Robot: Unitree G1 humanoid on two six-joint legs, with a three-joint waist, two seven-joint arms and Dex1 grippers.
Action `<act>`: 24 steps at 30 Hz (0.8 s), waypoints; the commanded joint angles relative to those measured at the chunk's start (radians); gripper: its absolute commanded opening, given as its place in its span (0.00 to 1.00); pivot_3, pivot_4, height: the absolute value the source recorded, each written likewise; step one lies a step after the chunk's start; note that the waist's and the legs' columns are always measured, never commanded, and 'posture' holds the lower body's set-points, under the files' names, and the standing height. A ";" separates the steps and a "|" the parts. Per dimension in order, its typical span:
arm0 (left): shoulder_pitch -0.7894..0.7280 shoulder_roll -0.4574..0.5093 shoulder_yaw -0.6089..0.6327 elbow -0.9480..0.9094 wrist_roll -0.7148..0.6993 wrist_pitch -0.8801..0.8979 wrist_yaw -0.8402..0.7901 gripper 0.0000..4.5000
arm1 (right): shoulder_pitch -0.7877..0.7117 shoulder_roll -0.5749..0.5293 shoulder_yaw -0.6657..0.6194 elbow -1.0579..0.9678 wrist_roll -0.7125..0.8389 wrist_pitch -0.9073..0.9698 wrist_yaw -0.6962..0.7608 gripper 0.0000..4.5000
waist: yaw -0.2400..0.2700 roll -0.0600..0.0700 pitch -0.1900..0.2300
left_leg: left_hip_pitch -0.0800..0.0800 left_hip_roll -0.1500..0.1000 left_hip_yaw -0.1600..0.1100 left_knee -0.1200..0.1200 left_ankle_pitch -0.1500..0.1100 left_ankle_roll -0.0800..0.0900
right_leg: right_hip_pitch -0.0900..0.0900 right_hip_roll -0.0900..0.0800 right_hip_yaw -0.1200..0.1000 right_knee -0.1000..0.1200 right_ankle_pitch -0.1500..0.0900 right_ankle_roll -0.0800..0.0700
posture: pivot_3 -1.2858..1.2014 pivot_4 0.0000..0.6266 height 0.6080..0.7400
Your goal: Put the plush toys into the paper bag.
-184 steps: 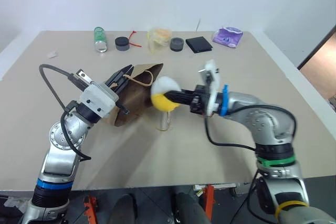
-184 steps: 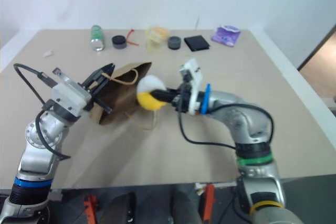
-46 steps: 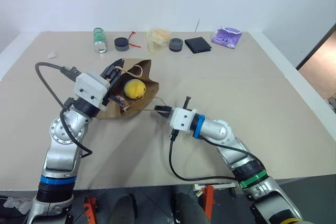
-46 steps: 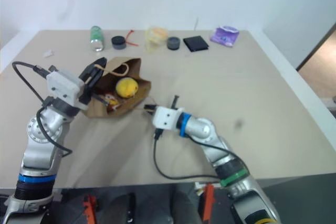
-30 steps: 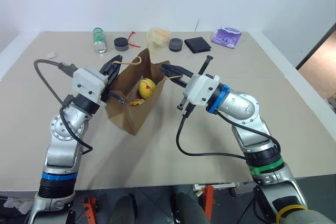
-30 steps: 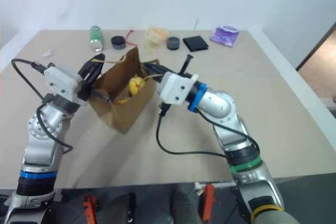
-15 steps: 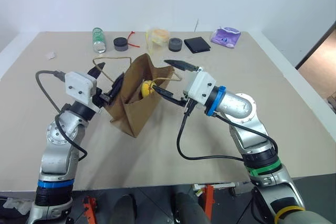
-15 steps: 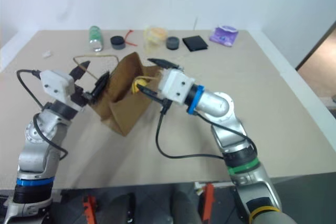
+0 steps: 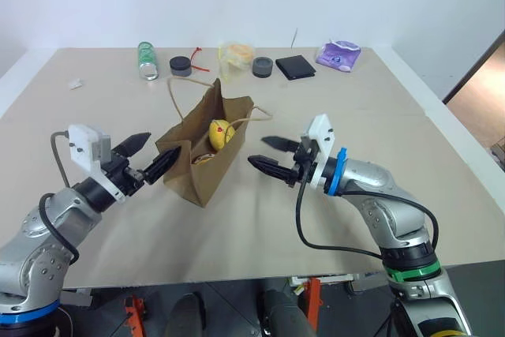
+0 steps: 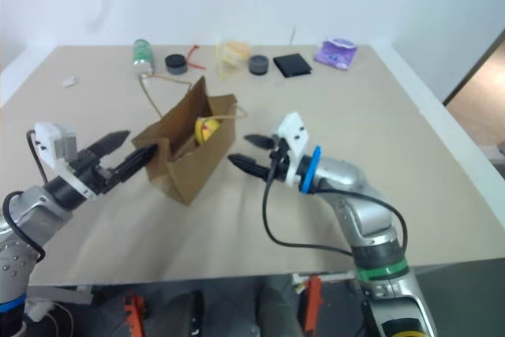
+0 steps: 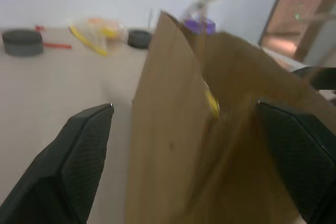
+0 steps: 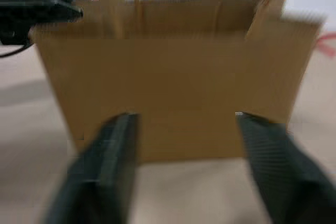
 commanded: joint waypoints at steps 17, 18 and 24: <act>0.012 0.023 -0.073 -0.042 0.114 -0.052 -0.073 1.00 | -0.235 0.276 0.185 0.285 -0.179 -0.181 0.013 0.00 | -0.002 0.000 0.000 | -0.002 0.000 0.000 -0.002 -0.001 -0.002 | -0.002 -0.001 -0.001 -0.001 0.000 -0.002 | 0.52 0.24 1.00; 0.007 0.021 -0.074 -0.039 0.117 -0.052 -0.071 1.00 | -0.236 0.281 0.186 0.289 -0.182 -0.183 0.014 0.00 | -0.001 0.000 0.000 | -0.002 0.000 0.000 -0.002 -0.001 -0.002 | -0.002 0.000 -0.001 -0.001 -0.001 -0.002 | 0.52 0.24 1.00; -0.045 -0.009 -0.112 0.004 0.188 -0.083 -0.040 1.00 | -0.241 0.316 0.189 0.307 -0.201 -0.199 0.011 0.00 | 0.001 0.000 0.000 | -0.002 0.000 0.000 -0.002 -0.001 -0.002 | -0.002 0.000 -0.001 -0.001 -0.001 -0.002 | 0.52 0.24 1.00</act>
